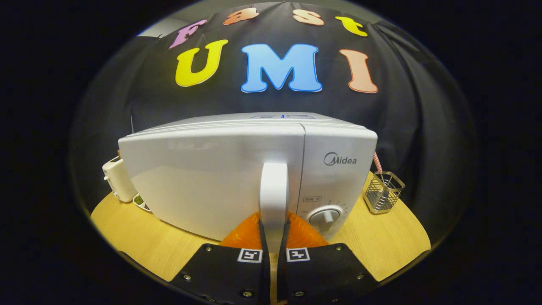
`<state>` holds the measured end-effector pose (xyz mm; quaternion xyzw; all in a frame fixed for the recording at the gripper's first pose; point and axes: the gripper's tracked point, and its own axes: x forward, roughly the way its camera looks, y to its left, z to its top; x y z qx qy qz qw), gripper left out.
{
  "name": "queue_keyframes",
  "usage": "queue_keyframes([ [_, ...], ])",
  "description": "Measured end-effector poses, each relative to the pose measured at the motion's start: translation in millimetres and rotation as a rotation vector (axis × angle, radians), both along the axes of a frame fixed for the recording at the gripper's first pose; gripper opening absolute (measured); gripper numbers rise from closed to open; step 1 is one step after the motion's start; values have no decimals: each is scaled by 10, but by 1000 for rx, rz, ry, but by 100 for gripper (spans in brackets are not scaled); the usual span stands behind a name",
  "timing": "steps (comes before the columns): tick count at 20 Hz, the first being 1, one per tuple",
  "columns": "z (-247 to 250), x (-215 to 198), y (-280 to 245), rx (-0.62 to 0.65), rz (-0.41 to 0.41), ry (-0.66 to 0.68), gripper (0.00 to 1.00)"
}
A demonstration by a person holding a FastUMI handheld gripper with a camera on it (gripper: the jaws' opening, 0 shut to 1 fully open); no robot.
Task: Open the microwave, put the food inside, and close the microwave door.
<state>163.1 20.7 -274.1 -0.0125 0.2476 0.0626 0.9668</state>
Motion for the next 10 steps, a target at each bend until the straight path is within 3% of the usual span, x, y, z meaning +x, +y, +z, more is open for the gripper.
queue_keyframes([
  [10, 2, -23, 0, -48, 17, 37, 7],
])
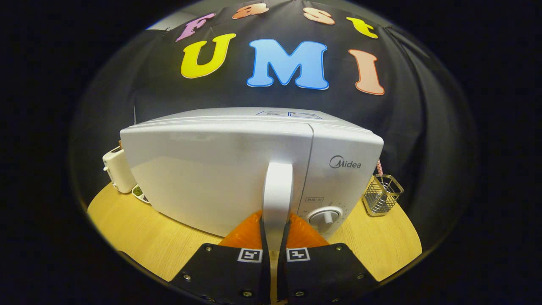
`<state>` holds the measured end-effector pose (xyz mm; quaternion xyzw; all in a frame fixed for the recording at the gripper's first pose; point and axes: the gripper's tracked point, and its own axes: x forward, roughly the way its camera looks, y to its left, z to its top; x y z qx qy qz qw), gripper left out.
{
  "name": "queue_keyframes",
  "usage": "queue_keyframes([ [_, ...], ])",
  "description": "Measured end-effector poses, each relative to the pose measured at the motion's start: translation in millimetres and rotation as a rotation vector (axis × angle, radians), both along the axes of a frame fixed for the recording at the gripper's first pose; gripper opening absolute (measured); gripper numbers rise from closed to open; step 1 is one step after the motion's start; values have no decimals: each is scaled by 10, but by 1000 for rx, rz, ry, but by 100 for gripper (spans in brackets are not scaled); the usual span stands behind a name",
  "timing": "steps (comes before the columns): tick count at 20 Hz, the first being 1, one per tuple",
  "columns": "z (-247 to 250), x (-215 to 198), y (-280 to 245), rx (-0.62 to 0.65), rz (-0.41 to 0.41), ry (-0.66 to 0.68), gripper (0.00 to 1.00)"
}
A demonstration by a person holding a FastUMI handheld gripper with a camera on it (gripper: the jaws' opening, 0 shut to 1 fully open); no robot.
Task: Open the microwave, put the food inside, and close the microwave door.
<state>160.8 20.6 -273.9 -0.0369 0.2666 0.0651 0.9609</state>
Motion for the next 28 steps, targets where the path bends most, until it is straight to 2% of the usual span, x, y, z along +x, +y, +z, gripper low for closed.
queue_keyframes([
  [6, 20, -39, 4, -27, -7, 15, 6],
  [9, 65, -300, 52, -74, 36, -2, 6],
  [13, 63, -560, 115, -26, -1, 51, 6],
  [17, 96, -853, 224, -1, 2, 90, 6],
  [22, 138, -1230, 415, 34, -5, 125, 13],
  [26, 190, -1497, 583, 48, 20, 145, 21],
  [28, 251, -1596, 640, 31, 29, 140, 21],
])
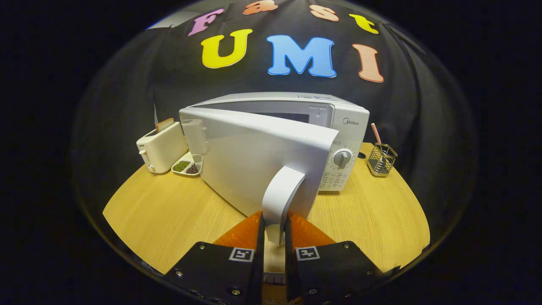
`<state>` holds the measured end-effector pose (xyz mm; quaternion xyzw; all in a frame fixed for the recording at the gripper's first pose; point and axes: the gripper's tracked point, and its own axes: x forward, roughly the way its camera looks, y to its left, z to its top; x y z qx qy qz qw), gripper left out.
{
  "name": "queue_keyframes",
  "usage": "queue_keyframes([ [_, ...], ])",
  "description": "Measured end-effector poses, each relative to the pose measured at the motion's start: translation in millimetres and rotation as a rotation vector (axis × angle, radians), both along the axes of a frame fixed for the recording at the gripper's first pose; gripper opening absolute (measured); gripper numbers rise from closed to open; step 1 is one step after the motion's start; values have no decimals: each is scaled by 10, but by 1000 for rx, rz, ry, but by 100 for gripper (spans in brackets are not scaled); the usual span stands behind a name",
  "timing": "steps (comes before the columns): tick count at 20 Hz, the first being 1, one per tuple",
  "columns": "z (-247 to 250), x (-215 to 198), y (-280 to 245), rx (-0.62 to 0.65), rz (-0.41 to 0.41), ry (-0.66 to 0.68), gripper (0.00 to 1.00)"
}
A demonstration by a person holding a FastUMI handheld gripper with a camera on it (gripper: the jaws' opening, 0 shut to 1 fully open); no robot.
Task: Open the microwave, put the food inside, and close the microwave door.
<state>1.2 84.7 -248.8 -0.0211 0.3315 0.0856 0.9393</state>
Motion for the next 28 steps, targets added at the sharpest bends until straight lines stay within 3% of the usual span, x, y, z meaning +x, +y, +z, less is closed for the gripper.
queue_keyframes([
  [15, 75, -566, 566, 5, -18, 5, 27],
  [28, -17, -1214, 1439, -2, 152, 80, 27],
])
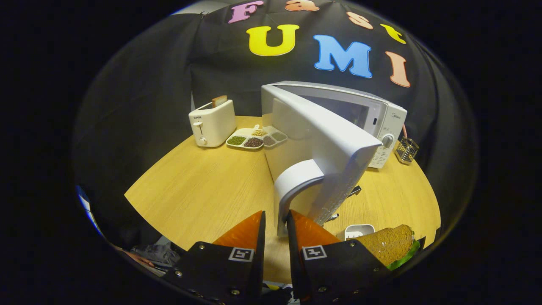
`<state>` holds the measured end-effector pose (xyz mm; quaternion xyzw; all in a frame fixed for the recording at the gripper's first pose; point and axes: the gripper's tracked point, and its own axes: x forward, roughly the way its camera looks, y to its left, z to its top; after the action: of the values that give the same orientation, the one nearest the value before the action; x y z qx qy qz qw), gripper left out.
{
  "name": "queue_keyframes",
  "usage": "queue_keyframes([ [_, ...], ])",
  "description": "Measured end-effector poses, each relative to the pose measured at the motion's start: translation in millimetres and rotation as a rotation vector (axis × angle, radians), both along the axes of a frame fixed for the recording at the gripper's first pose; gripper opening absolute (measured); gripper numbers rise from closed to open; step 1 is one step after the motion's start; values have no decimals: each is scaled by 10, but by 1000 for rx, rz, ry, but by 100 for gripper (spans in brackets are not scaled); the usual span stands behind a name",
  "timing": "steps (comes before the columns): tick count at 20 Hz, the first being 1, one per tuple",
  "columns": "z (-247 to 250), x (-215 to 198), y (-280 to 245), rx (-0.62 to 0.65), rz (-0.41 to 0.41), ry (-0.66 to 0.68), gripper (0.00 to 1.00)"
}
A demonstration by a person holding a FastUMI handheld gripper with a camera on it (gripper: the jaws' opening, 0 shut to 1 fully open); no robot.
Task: Open the microwave, put the food inside, and close the microwave door.
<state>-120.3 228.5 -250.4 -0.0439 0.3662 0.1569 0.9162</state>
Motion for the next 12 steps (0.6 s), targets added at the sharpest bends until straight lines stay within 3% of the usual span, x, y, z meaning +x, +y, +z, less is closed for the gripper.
queue_keyframes([
  [12, 87, -339, 644, 22, 246, 6, 27],
])
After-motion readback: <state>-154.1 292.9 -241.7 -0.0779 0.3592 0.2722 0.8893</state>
